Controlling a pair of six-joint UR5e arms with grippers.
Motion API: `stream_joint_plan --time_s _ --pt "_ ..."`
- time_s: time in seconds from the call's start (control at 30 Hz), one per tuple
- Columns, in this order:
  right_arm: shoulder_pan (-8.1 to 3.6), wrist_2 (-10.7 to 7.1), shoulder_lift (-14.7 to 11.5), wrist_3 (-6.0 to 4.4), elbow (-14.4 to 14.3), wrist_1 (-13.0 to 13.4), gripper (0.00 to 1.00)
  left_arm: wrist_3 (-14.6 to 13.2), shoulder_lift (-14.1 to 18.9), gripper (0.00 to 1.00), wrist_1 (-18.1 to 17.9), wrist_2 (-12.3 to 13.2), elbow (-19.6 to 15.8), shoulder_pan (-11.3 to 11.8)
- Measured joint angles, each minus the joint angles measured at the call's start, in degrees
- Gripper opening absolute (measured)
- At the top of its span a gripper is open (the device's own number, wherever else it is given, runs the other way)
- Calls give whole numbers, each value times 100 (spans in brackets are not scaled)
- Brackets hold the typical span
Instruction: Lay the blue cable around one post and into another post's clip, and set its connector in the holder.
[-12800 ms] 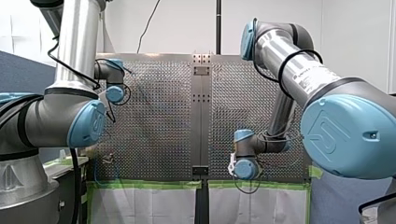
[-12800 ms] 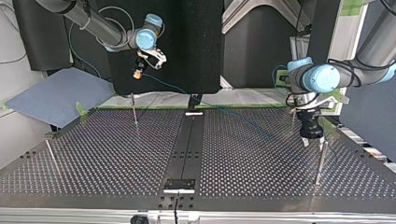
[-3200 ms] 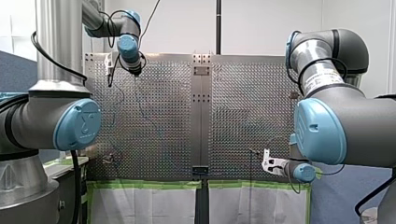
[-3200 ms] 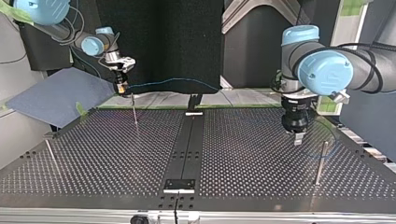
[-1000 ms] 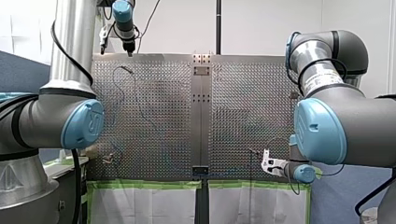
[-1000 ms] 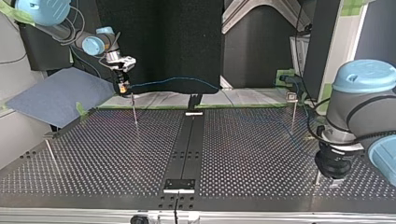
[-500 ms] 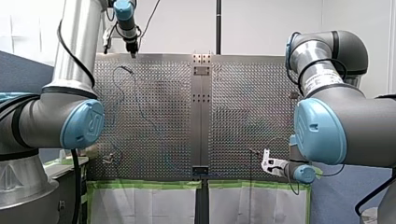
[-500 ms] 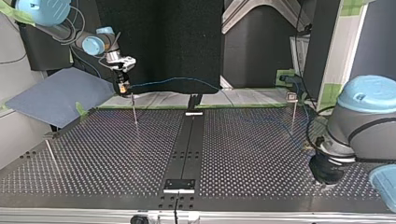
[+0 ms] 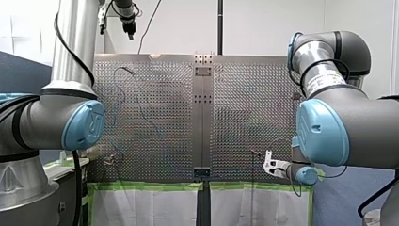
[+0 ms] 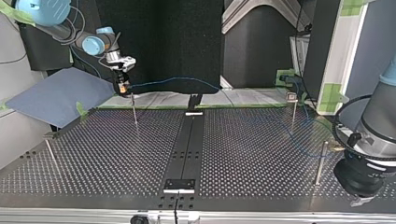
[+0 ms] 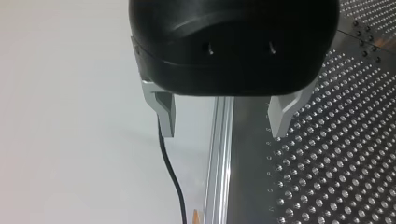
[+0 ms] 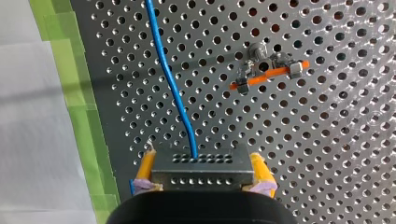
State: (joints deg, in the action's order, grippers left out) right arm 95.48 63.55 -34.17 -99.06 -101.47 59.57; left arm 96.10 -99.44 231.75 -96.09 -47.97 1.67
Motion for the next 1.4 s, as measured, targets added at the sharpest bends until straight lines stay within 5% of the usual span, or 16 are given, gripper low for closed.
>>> stream_joint_plan --time_s 0.5,0.67,0.87,1.1,1.4 --pt "-2 0 -1 -28 6 -24 2 -125 -167 100 686 -147 687 33" --pt "0 0 0 -28 8 -31 2 -258 -41 100 885 -234 885 59" --pt "1 0 0 -28 23 -53 2 -88 225 100 1164 -289 1162 155" --pt "16 0 0 -28 25 -58 2 -16 625 100 1562 -474 1539 483" --pt "46 0 0 -32 25 -57 2 -315 880 100 1868 -138 1387 924"
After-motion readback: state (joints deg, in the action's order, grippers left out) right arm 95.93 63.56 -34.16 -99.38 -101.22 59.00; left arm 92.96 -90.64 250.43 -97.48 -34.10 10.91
